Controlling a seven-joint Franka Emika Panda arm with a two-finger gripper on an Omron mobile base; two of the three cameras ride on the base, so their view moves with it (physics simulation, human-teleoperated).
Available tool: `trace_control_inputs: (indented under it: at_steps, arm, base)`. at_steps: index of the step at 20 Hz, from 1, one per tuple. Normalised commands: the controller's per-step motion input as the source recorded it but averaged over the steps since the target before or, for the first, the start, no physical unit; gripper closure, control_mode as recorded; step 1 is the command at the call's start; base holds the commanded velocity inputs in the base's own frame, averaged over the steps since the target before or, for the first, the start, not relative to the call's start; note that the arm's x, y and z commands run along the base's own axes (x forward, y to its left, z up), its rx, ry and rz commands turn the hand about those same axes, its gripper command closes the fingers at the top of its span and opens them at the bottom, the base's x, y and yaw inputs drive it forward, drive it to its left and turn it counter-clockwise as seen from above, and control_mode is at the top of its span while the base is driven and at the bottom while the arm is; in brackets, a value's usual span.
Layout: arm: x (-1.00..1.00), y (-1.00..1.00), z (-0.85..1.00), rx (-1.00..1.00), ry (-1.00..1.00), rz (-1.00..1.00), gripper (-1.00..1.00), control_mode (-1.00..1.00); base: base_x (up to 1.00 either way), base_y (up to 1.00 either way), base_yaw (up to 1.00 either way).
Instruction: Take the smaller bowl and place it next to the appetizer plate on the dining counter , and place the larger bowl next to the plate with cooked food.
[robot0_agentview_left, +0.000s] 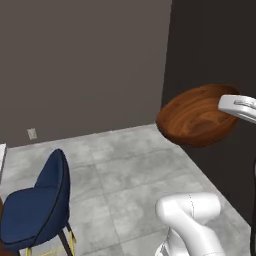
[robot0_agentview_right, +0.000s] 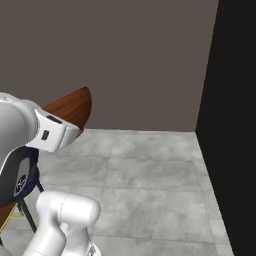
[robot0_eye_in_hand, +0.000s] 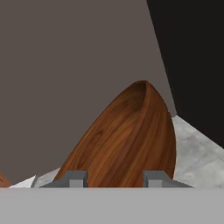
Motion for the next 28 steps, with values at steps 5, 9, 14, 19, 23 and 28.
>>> trace_control_inputs:
  at_steps: [5, 9, 14, 19, 23, 28]
  arm:
    - [0.0, 0.0, 0.0, 0.0, 0.0, 0.0, 1.0, 1.0]
    - [0.0, 0.0, 0.0, 0.0, 0.0, 0.0, 1.0, 1.0]
    - [0.0, 0.0, 0.0, 0.0, 0.0, 0.0, 1.0, 1.0]
    - [0.0, 0.0, 0.0, 0.0, 0.0, 0.0, 1.0, 1.0]
    - [0.0, 0.0, 0.0, 0.0, 0.0, 0.0, 1.0, 1.0]
    - [0.0, 0.0, 0.0, 0.0, 0.0, 0.0, 1.0, 1.0]
  base:
    - [1.0, 0.0, 0.61]
    - [1.0, 0.0, 0.66]
    - [1.0, 0.0, 0.67]
    - [1.0, 0.0, 0.65]
    - [0.32, 0.23, 0.6]
    - [-0.22, 0.43, 0.56]
